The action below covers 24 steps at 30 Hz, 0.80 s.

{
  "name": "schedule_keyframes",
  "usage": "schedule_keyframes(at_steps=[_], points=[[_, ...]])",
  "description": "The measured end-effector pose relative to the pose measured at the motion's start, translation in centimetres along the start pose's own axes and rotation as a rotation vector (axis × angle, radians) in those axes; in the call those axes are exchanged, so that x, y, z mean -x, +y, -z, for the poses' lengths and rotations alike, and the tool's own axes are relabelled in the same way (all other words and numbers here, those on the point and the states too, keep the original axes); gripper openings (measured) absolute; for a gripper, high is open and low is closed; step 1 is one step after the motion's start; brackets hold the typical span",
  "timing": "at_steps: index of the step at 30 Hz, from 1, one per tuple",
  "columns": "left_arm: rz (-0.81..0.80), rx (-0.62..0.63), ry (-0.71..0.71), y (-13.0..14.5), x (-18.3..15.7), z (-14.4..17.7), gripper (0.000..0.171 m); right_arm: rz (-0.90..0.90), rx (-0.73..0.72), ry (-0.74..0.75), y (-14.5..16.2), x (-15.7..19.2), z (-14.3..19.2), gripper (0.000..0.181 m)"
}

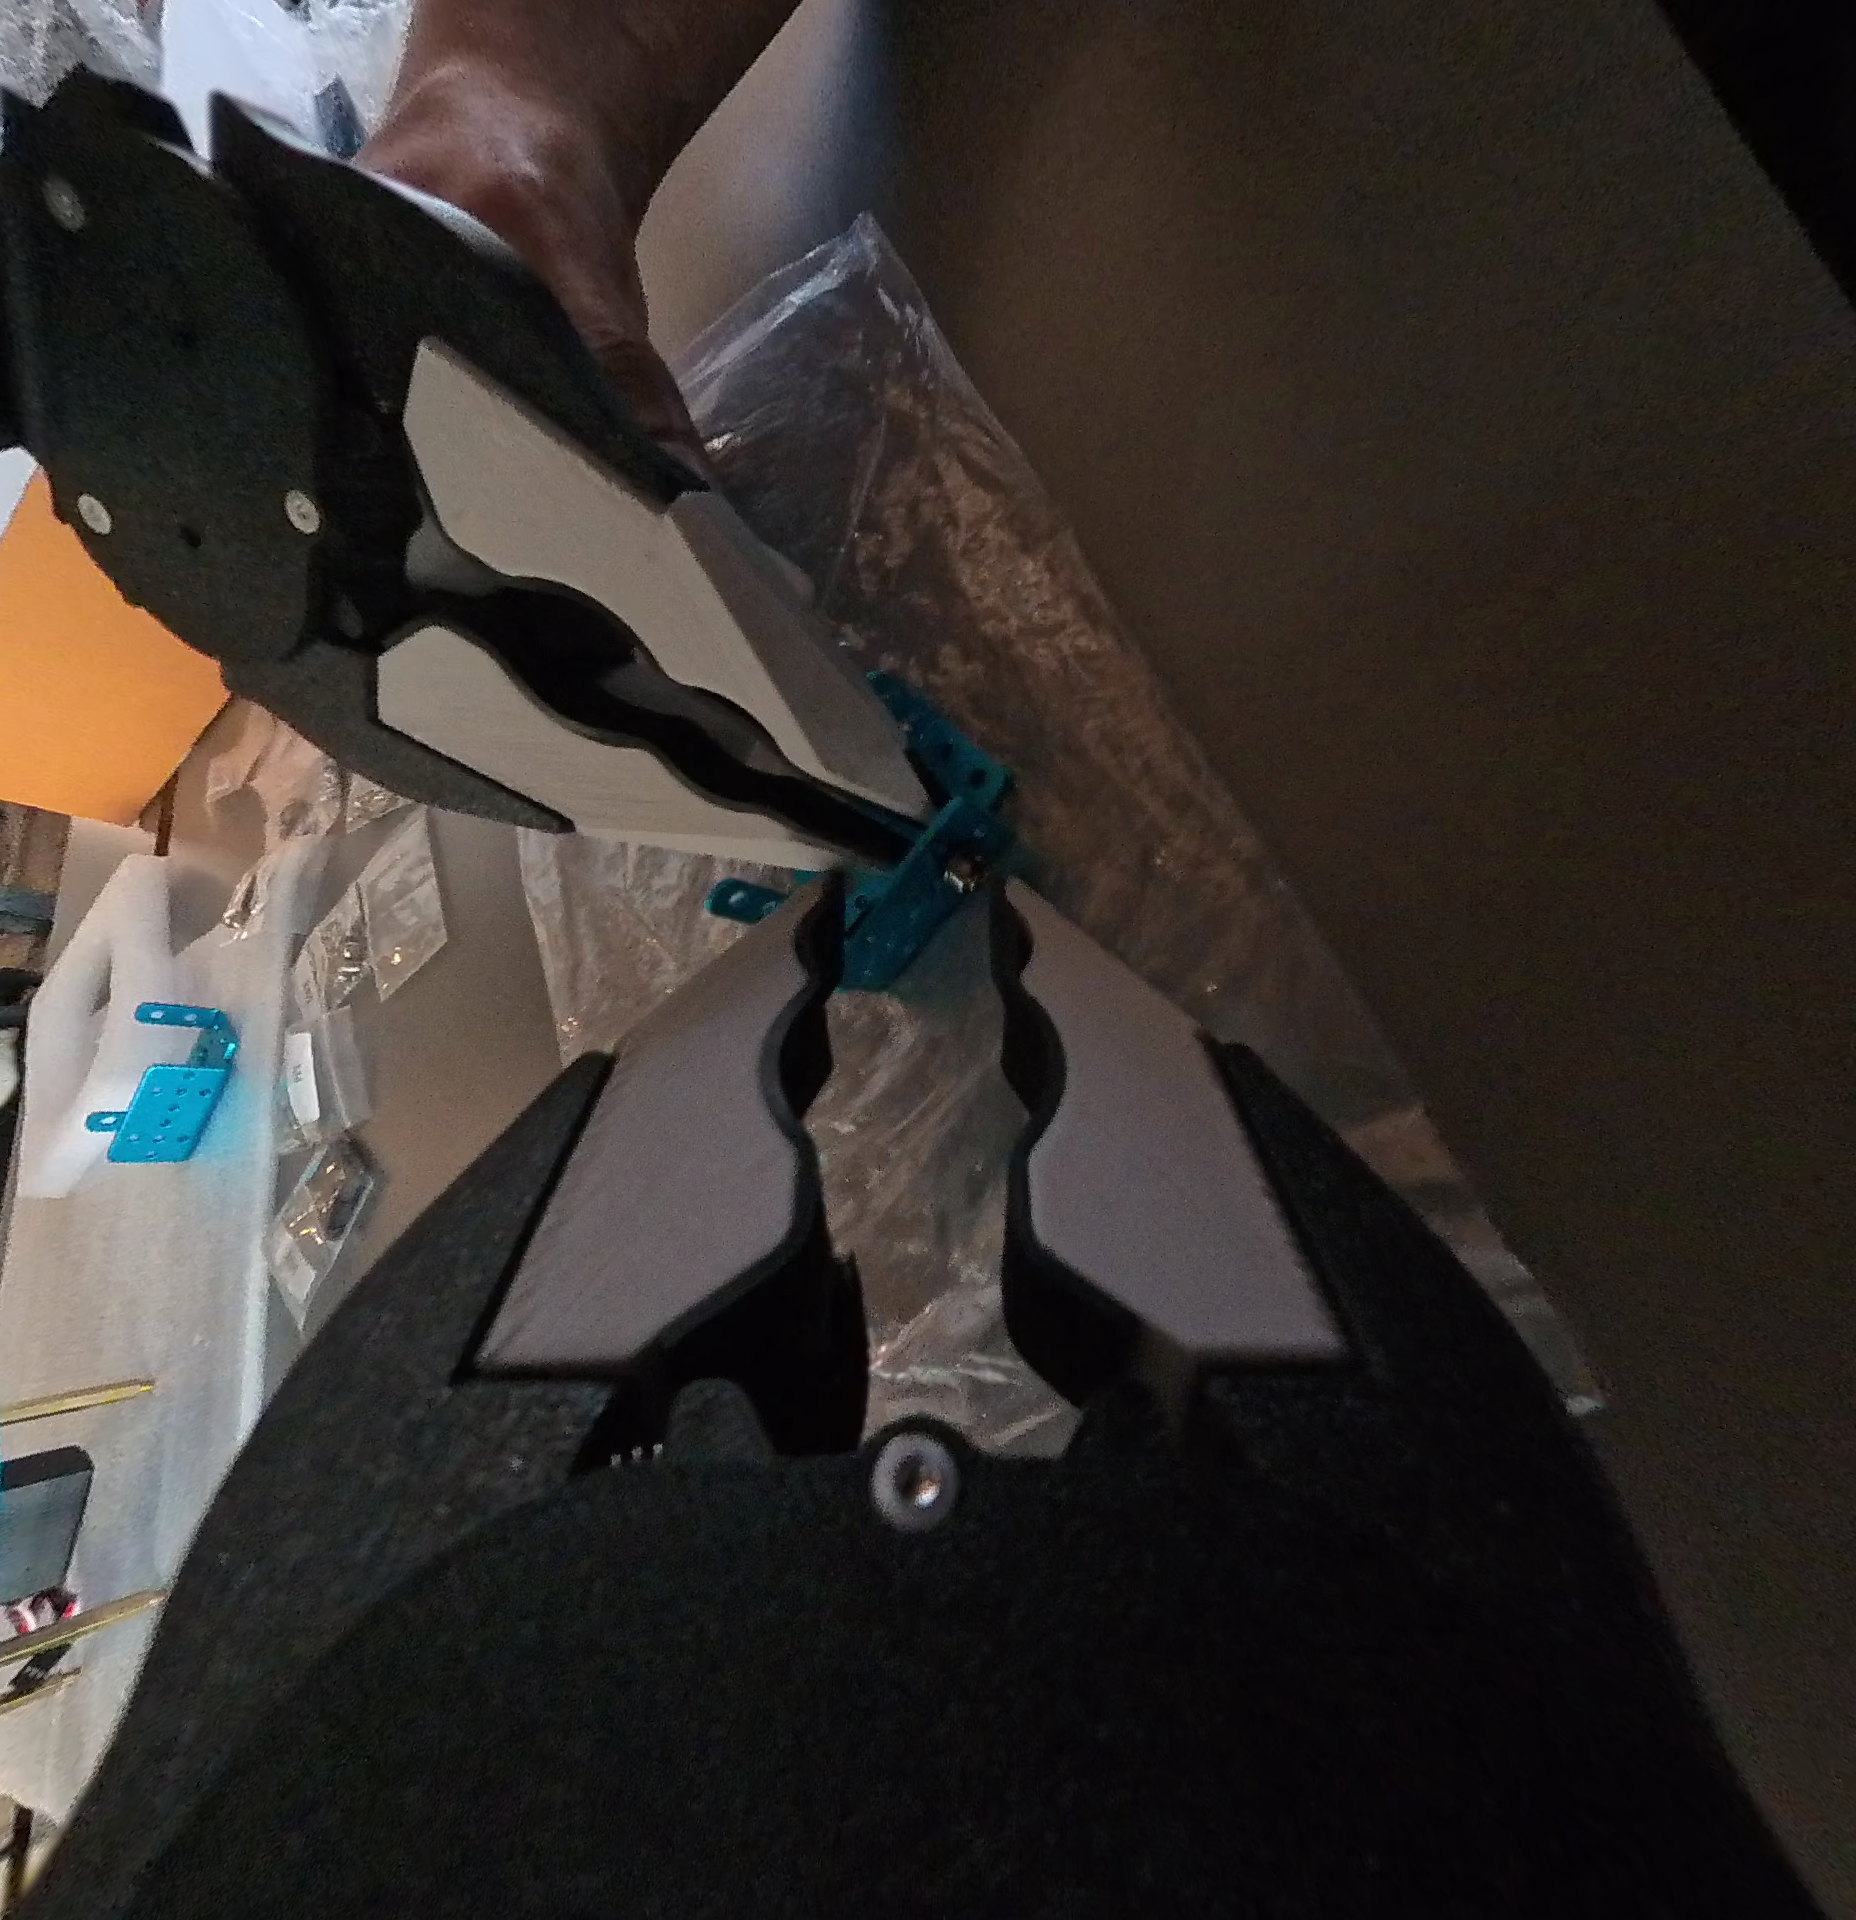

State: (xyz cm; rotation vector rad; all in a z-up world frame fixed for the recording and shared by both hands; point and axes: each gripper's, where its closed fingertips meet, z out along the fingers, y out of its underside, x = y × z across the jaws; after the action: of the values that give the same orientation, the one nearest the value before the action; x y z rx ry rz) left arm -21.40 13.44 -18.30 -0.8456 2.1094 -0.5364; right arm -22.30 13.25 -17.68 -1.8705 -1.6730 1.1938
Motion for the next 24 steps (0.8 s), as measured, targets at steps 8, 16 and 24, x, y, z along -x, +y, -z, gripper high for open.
schedule_keyframes(at_steps=[8,16,24], points=[[-0.038,0.008,-0.041,0.0,0.1,-0.1,0.024,-0.017,-0.002,-0.025,0.0,0.1,-0.1,0.003],[-0.106,0.031,-0.154,0.4,0.5,0.1,0.021,-0.038,-0.018,-0.049,-0.3,-0.3,-0.1,0.002],[-0.135,0.037,-0.213,0.9,0.9,0.6,0.010,-0.083,-0.037,-0.020,-0.5,-1.0,0.1,0.003]])
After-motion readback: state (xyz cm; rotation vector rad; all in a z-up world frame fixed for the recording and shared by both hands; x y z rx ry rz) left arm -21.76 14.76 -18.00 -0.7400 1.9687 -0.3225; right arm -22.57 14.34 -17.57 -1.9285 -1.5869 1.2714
